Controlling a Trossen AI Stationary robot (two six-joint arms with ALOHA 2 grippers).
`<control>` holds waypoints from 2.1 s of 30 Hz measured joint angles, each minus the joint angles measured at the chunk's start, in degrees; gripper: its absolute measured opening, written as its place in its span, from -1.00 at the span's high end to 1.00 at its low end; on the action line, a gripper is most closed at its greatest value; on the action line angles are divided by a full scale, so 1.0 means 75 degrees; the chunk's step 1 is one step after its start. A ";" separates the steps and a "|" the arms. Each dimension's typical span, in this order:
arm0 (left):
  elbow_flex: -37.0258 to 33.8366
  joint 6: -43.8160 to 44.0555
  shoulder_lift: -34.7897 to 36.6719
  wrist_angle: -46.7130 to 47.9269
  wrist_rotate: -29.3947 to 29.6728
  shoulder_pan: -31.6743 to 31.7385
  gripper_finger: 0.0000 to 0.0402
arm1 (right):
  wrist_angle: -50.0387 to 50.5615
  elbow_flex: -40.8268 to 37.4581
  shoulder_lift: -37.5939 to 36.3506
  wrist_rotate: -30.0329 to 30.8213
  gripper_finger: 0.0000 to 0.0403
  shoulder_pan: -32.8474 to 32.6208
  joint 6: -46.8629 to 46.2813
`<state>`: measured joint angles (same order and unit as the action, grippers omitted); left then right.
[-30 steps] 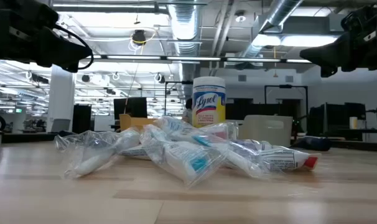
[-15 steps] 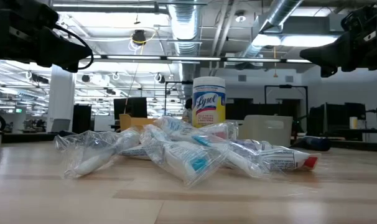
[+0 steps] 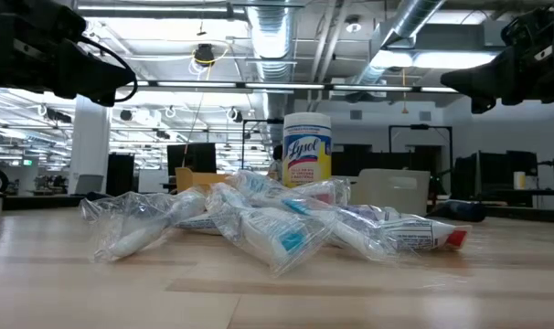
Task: Pick & Place Travel size toiletries
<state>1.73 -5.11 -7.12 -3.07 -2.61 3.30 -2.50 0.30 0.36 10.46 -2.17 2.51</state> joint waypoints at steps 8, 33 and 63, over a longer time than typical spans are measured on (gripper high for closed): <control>-0.0002 0.0001 0.0000 0.0000 0.0000 0.0000 1.00 | -0.0002 0.0000 0.0000 0.0000 1.00 0.0002 -0.0001; -0.0002 0.0000 -0.0003 -0.0184 0.0000 0.0000 1.00 | -0.0199 0.0000 -0.0003 -0.0008 1.00 -0.0093 -0.3175; -0.0002 -0.0001 -0.0003 -0.0466 0.0011 -0.0001 1.00 | 0.9123 0.7663 0.8042 0.2204 0.86 0.2099 -0.5746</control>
<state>1.72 -5.13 -7.14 -6.57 -2.53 3.30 65.92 57.77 60.67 26.99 13.57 -40.58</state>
